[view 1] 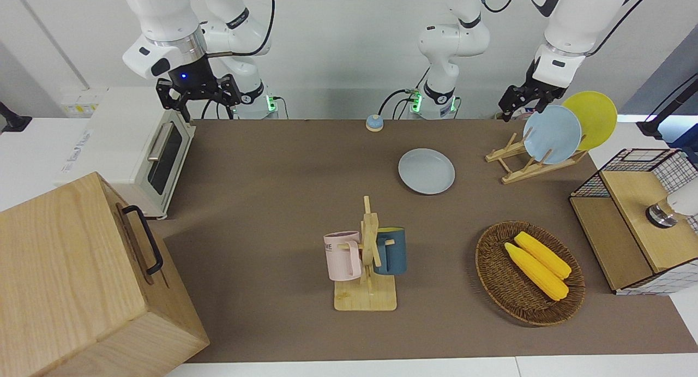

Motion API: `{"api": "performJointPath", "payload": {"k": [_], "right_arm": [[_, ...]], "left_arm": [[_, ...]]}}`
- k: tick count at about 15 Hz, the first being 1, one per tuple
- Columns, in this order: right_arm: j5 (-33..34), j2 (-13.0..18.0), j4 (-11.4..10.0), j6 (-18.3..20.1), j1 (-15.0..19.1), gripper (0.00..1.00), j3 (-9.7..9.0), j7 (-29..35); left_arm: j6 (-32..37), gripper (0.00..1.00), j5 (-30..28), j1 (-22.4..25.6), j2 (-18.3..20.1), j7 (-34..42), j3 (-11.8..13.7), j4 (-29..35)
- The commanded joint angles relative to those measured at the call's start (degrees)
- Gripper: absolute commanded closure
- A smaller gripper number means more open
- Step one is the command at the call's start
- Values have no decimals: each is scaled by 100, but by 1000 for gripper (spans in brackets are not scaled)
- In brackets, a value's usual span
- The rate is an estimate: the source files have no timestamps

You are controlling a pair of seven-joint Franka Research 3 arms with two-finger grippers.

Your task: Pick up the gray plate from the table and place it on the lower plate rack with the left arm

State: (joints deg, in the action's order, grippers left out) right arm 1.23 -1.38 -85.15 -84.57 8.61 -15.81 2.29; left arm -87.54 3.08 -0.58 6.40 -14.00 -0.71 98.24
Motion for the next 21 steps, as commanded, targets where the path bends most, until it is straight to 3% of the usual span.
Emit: {"api": "performJointPath", "payload": {"k": [1,21], "right_arm": [[9,15,51,72,106,17,-98,69],[9,7,51,81,106,17,-98,69]], "left_arm": [[97,11,44,-21,-69,-364,-17,-86],[106,11,35,-39,-77,-463,-17,-42]]}}
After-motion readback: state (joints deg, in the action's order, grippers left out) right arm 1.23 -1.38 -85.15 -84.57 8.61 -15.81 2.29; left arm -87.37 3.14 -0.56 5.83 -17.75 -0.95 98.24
